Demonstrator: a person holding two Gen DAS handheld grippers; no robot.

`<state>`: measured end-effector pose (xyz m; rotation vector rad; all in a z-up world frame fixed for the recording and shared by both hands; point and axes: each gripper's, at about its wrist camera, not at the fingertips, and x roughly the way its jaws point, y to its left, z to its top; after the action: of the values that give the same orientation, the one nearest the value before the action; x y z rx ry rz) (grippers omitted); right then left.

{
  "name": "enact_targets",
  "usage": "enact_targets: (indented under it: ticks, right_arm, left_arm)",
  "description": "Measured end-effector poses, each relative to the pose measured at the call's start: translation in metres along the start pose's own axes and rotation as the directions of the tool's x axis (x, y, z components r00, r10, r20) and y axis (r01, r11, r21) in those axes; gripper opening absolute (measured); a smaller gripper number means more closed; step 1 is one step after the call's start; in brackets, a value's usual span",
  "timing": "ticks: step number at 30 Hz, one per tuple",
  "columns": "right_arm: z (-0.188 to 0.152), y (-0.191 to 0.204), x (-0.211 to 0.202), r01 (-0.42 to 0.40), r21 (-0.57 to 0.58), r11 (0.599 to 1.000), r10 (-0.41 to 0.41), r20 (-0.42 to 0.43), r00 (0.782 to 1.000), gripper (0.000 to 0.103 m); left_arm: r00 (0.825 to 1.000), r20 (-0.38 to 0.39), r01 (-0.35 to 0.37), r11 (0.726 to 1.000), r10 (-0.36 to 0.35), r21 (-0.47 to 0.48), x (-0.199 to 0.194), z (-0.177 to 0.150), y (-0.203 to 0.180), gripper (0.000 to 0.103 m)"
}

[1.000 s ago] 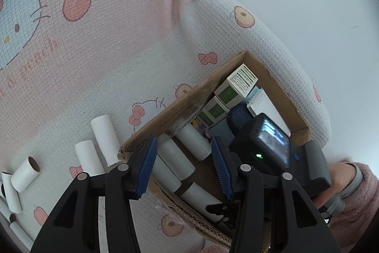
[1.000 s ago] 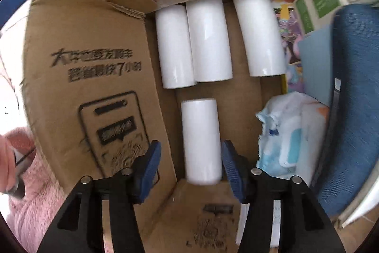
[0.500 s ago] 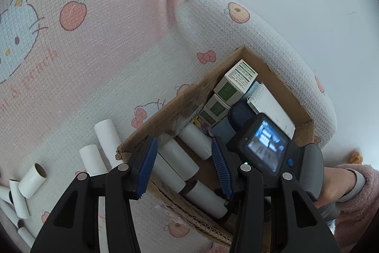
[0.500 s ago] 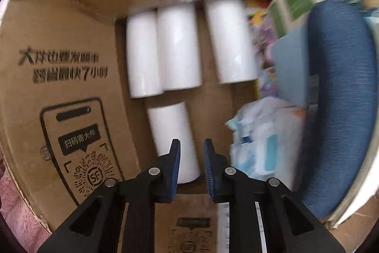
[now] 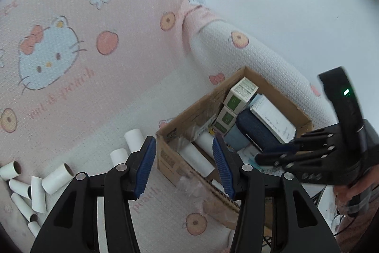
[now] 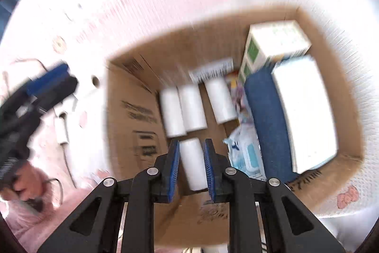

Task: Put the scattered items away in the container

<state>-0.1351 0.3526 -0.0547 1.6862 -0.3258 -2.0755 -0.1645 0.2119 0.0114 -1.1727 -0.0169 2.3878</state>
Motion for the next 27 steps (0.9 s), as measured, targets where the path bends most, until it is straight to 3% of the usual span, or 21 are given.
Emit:
enact_targets:
  ticks: [3,5,9,15,19,24,27]
  right_arm:
    - [-0.034,0.079,-0.03,0.046,-0.039,0.998,-0.042,0.097,0.994,0.017]
    - [-0.032,0.03,-0.042,0.096,-0.049,0.994,-0.089,0.14,0.986,0.017]
    - [-0.025,0.082,-0.032,0.132,-0.136,0.982,-0.108,0.17,0.979,0.017]
    - [-0.026,0.128,0.008,0.134,-0.208,0.969,-0.099,0.166,0.981,0.017]
    - [-0.012,0.154,0.035,0.186,-0.235,0.954,-0.146,0.178,0.973,0.017]
    - [-0.01,0.188,0.044,0.206,-0.286,0.936,-0.154,0.193,0.969,0.018]
    - [-0.018,0.201,0.037,0.28,-0.268,0.922,-0.227,0.213,0.95,0.017]
  left_arm:
    - [0.999,0.051,-0.008,0.999,0.01,-0.038,-0.024,-0.012,0.014,0.059]
    - [0.996,0.072,-0.052,0.997,0.056,-0.059,-0.035,-0.021,0.024,0.063]
    - [0.985,0.081,-0.144,0.983,0.154,-0.118,-0.048,-0.043,0.048,0.064]
    - [0.98,0.084,-0.158,0.964,0.179,-0.216,-0.063,-0.077,0.086,0.064]
    - [0.974,0.103,-0.169,0.951,0.201,-0.26,-0.075,-0.091,0.109,0.064]
    - [0.961,0.121,-0.199,0.928,0.247,-0.313,-0.09,-0.105,0.133,0.064]
    - [0.96,0.118,-0.208,0.929,0.254,-0.307,-0.096,-0.107,0.134,0.064]
